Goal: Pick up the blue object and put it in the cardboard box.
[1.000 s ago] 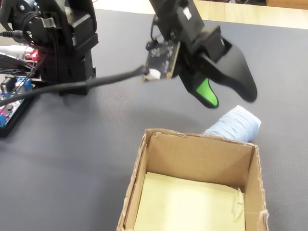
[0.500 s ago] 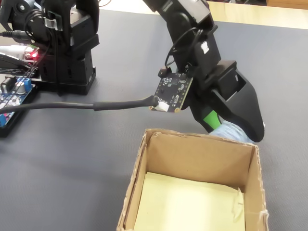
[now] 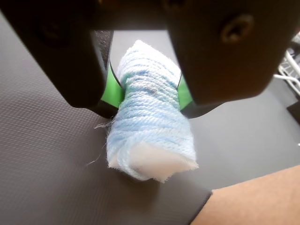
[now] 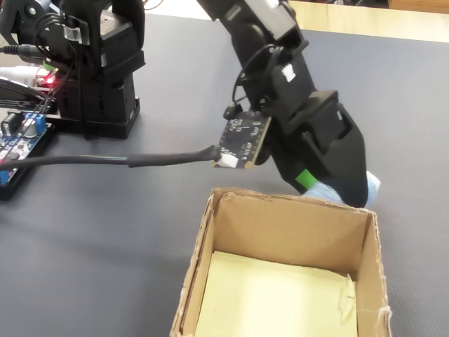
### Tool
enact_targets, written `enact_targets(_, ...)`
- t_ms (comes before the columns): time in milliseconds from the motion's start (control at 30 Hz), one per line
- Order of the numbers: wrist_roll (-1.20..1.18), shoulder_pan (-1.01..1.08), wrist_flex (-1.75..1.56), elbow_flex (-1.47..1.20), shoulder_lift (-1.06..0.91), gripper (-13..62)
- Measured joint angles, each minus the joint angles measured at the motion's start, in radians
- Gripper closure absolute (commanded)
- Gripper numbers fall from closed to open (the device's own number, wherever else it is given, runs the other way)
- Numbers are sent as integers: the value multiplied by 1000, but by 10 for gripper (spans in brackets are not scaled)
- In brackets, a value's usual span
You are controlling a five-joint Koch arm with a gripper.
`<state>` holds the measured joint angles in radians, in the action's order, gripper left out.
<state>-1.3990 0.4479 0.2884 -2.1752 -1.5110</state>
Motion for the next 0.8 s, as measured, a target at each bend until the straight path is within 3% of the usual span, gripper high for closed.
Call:
enact_targets(433,-28,-80,-195,-89,-319,434)
enact_targets(800,-26,279,-239,86,-261,434)
